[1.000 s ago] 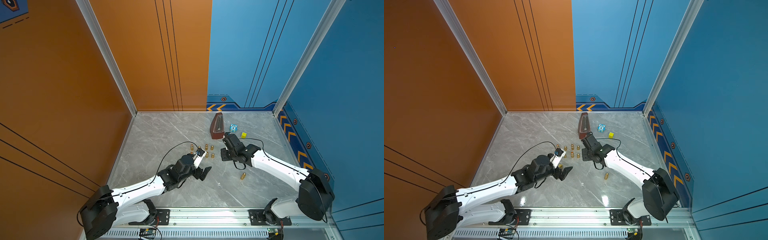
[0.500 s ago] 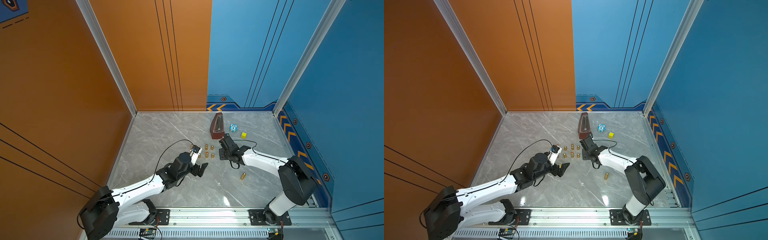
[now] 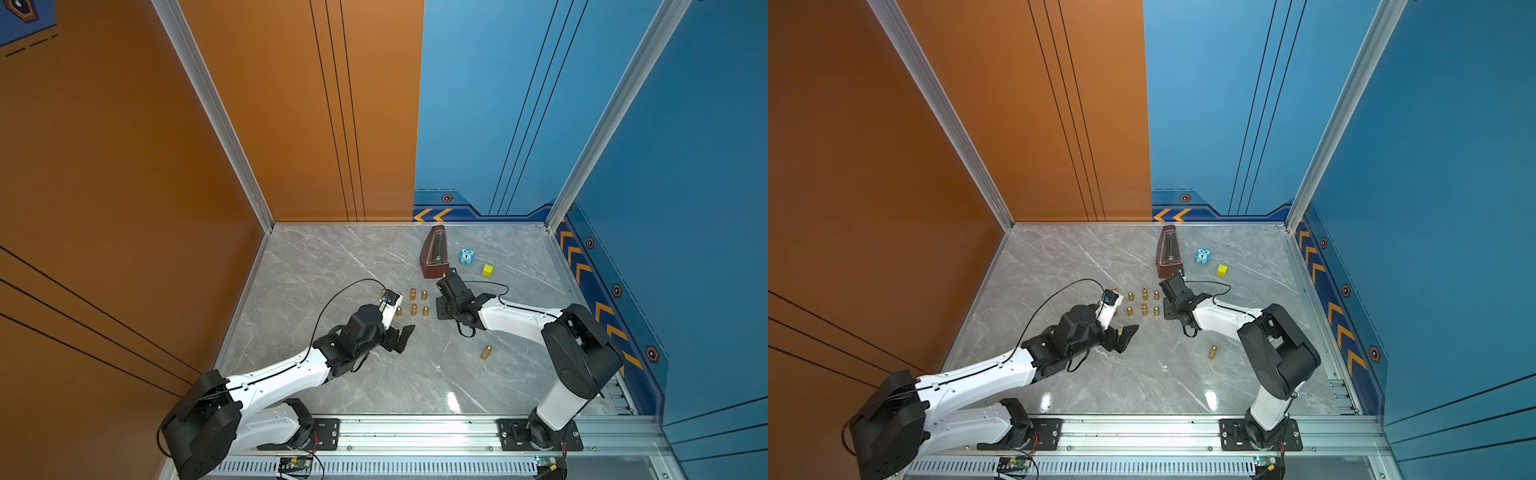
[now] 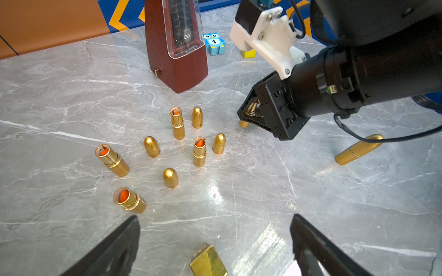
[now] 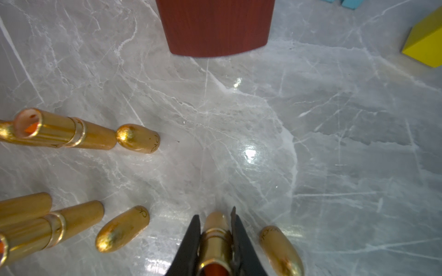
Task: Open the lipstick cap
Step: Place the lipstick at the center of the board.
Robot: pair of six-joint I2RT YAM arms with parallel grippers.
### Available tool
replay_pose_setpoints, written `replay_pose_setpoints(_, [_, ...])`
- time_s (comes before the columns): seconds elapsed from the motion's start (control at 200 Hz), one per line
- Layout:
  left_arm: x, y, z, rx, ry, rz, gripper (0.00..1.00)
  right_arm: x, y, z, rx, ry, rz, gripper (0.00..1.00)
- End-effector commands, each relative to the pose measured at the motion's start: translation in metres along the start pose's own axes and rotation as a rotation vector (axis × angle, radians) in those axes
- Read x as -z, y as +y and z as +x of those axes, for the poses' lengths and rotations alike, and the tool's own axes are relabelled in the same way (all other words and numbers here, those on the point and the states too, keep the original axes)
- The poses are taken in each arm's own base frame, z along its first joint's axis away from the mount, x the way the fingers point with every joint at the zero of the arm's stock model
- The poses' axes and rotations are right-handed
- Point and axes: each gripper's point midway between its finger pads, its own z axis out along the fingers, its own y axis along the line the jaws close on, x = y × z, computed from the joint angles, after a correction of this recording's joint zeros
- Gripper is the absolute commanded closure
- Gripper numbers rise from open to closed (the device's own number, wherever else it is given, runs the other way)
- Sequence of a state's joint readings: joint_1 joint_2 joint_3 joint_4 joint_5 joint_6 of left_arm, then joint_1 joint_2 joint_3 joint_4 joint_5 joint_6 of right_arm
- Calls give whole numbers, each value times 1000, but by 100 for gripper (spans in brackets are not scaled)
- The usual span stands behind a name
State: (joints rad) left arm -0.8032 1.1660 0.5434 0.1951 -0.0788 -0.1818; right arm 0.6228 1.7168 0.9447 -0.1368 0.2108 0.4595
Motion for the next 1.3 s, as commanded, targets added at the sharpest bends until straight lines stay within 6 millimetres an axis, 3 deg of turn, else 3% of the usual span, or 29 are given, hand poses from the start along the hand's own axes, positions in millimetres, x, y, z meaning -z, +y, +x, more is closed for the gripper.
replay_pose_setpoints(0.0, [-2,4,0,15,-2,-10,1,-5,-3,8,33,7,24,83])
replay_pose_setpoints(0.385, [-1,3,-1,16,-3,-5,1,-8,-4,20,54,35,39,79])
replay_pose_setpoints(0.791, [1,3,-2,19,-9,-1,1,-1,5,16,53,30,-9,61])
replay_pose_setpoints(1.081, [6,-5,-4,16,-20,39,1,47,3,7,26,3,-44,49])
replay_pose_setpoints(1.296, [9,-17,-7,10,-29,77,1,93,-22,14,-17,34,-8,42])
